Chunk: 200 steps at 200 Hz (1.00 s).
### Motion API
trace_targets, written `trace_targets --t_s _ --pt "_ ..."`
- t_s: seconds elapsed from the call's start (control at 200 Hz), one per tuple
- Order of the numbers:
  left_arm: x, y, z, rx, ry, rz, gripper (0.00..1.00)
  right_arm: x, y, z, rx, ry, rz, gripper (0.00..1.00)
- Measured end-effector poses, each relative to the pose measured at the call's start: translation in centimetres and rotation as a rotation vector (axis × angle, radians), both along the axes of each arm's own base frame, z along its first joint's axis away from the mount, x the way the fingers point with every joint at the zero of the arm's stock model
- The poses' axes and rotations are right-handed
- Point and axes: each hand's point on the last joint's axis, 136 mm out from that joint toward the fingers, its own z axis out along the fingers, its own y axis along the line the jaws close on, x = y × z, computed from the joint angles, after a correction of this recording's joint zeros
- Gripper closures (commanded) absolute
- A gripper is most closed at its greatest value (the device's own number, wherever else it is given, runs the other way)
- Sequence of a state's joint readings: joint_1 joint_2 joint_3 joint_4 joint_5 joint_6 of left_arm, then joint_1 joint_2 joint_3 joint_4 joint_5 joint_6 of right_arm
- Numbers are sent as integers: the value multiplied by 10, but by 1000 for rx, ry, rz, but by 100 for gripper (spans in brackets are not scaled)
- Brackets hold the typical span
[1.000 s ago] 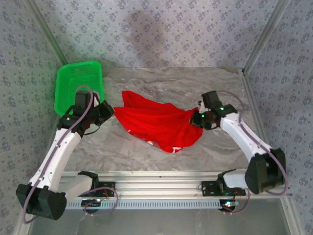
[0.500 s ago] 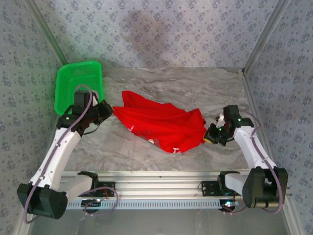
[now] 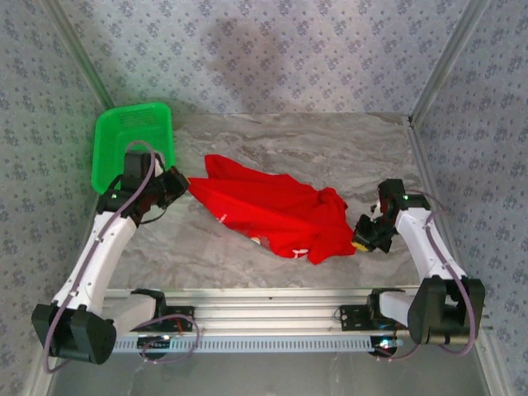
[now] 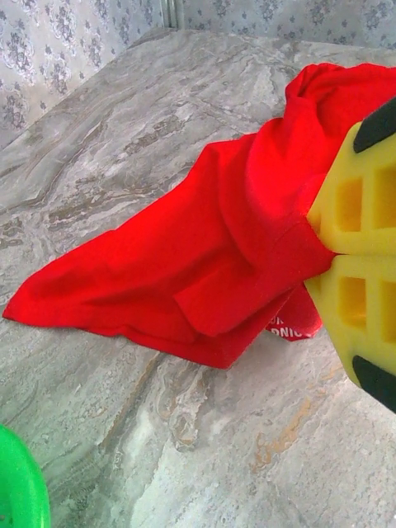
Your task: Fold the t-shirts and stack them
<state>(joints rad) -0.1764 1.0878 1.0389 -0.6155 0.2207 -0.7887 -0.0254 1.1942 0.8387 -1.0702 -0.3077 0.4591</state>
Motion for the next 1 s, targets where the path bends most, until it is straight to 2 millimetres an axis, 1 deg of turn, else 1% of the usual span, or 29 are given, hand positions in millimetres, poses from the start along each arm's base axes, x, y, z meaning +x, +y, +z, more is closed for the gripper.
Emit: trace_targets --t_s 0.08,0.205,0.255,0.34,0.41,0.485,0.555,0.645,0.75,0.854,0.999 --pt "4 -1 -2 0 0 -5 100 0 -1 -8 -13 41 4 88" --pt "9 -4 -8 -2 7 -14 100 7 -5 -21 -39 67 7 87" --pt "9 -4 -10 -1 11 -19 100 10 -8 -26 -57 74 3 78" --pt "9 -5 -13 0 18 -23 100 14 -13 -33 -87 81 2 74" --pt "8 -5 -15 1 19 -24 100 16 -19 -34 -115 78 -6 63" --pt "8 -5 -17 1 23 -29 100 18 -24 -33 -142 68 -24 61" --pt "7 -6 -19 -3 29 -34 100 22 -27 -27 -153 26 -35 60" --pt "7 -8 -20 -11 30 -43 100 29 -20 -15 -143 -54 -31 58" --pt "10 -11 -20 -21 24 -52 100 27 -1 -7 -131 -88 38 55" --pt "14 -13 -22 -28 25 -59 100 20 12 -10 -124 -73 81 54" --pt "15 -16 -26 -35 37 -69 100 6 9 -25 -90 -34 -4 52"
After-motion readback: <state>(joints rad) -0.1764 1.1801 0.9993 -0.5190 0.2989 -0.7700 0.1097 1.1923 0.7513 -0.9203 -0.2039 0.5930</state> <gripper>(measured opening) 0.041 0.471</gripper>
